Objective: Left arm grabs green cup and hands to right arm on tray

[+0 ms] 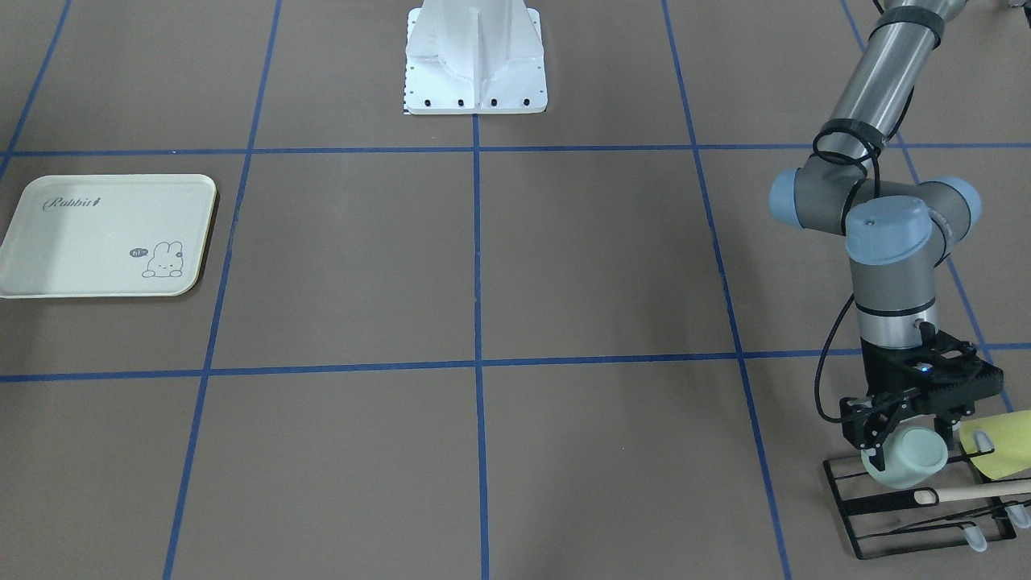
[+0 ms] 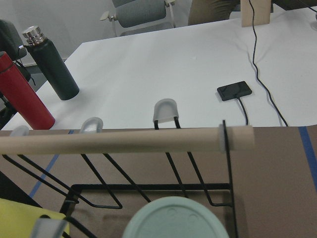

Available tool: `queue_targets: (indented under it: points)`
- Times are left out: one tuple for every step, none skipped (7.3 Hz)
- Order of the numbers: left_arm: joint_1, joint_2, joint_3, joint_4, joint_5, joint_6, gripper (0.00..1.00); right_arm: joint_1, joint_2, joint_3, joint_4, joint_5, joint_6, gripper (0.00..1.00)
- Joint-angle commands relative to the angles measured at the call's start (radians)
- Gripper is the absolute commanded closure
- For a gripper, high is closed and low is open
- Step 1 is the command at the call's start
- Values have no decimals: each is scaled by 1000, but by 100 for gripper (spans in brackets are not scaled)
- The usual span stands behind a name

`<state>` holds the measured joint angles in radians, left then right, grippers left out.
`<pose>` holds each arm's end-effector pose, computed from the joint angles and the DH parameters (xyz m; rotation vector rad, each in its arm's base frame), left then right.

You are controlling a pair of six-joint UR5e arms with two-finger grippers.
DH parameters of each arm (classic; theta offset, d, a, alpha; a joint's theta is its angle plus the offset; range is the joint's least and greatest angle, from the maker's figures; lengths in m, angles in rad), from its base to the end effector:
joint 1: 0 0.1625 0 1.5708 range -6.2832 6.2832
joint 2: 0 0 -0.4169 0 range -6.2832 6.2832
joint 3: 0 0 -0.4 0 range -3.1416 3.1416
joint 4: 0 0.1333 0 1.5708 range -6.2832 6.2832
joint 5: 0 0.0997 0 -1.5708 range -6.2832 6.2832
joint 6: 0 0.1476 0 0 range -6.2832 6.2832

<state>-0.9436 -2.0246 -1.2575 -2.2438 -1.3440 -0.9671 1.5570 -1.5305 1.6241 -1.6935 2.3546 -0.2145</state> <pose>0.3064 -0.7064 0.5075 0.7244 0.4329 -0.4119 0.0220 -0.5120 0.6491 0.0511 -0.7840 -0.2051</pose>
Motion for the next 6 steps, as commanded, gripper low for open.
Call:
queue_targets:
  points:
    - [-4,1,-2,0,2,36,10,0,-2,2,0,0,1,1]
    - [-4,1,-2,0,3,36,10,0,-3,2,0,0,1,1]
    - [-4,1,-2,0,3,36,10,0,-3,2,0,0,1,1]
    - [-6,1,-2,-2,5,36,15,0,-3,2,0,0,1,1]
    - [-4,1,-2,-2,23,36,22,0,-5,2,0,0,1,1]
    - [-6,1,-2,-2,23,34,31,0,-5,2,0,0,1,1]
